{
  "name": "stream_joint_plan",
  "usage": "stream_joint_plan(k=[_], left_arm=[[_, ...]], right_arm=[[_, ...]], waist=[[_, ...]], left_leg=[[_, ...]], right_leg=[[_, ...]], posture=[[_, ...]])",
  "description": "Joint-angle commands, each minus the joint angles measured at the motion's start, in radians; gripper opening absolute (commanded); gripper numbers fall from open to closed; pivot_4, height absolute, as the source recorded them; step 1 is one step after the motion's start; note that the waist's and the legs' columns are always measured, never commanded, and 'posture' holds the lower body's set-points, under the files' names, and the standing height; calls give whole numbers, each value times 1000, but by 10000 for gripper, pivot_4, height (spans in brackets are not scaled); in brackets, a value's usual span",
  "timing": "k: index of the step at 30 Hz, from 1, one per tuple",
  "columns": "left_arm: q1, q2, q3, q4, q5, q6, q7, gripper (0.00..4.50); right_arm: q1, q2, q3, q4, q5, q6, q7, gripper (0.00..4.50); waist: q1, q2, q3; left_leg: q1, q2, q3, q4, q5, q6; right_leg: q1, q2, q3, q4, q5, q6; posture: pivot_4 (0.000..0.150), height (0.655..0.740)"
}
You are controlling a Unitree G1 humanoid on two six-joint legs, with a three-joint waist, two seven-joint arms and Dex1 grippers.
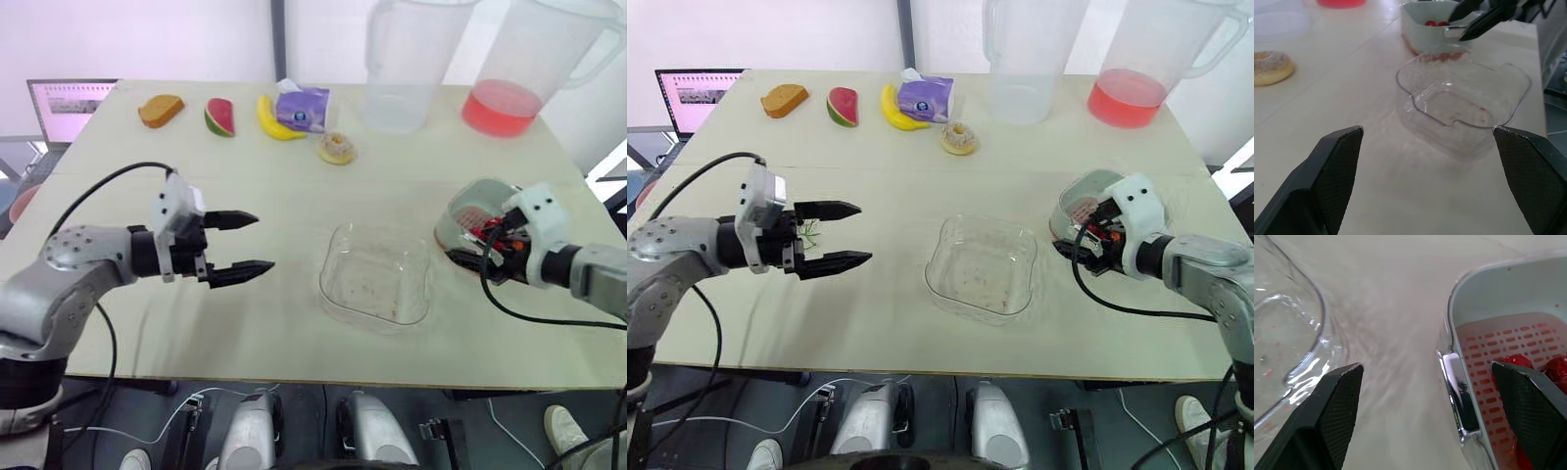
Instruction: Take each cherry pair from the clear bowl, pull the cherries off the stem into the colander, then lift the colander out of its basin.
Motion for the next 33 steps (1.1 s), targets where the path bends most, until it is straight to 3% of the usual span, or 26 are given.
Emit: stream_joint_plan(k=[1, 2, 5, 10, 12, 33], left_arm=[[-13, -2, -15, -40, 7, -23, -21, 44386], [-11, -3, -19, -44, 7, -23, -23, 44386], [3, -4, -30, -63, 17, -33, -35, 45000], [14, -14, -37, -77, 24, -34, -36, 45000], [20, -15, -39, -79, 24, -35, -41, 45000], [-12, -51, -78, -38, 44, -45, -82, 45000]], right_arm=[[-41, -23, 26, 45, -47, -11, 24, 45000], [-48, -23, 32, 53, -53, -11, 30, 45000], [-59, -28, 46, 73, -76, -16, 52, 35062], [-74, -19, 51, 73, -98, -21, 76, 9433], [-81, -15, 46, 68, -102, -15, 81, 2093], [-97, -75, -69, -20, -87, 92, 96, 2301]], waist=[[-1, 0, 0], [-1, 0, 0], [-3, 0, 0], [-2, 0, 0], [1, 0, 0], [0, 0, 0]], left_leg=[[0, 0, 0, 0, 0, 0], [0, 0, 0, 0, 0, 0], [0, 0, 0, 0, 0, 0], [0, 0, 0, 0, 0, 0], [0, 0, 0, 0, 0, 0], [0, 0, 0, 0, 0, 0]], right_leg=[[0, 0, 0, 0, 0, 0], [0, 0, 0, 0, 0, 0], [-1, 0, 0, 1, 0, 0], [-1, 0, 0, 1, 0, 0], [-1, 0, 0, 1, 0, 0], [-1, 0, 0, 1, 0, 0]], posture=[[1500, 7400], [1500, 7400], [1500, 7400], [1500, 7400], [1500, 7400], [1500, 7400]])
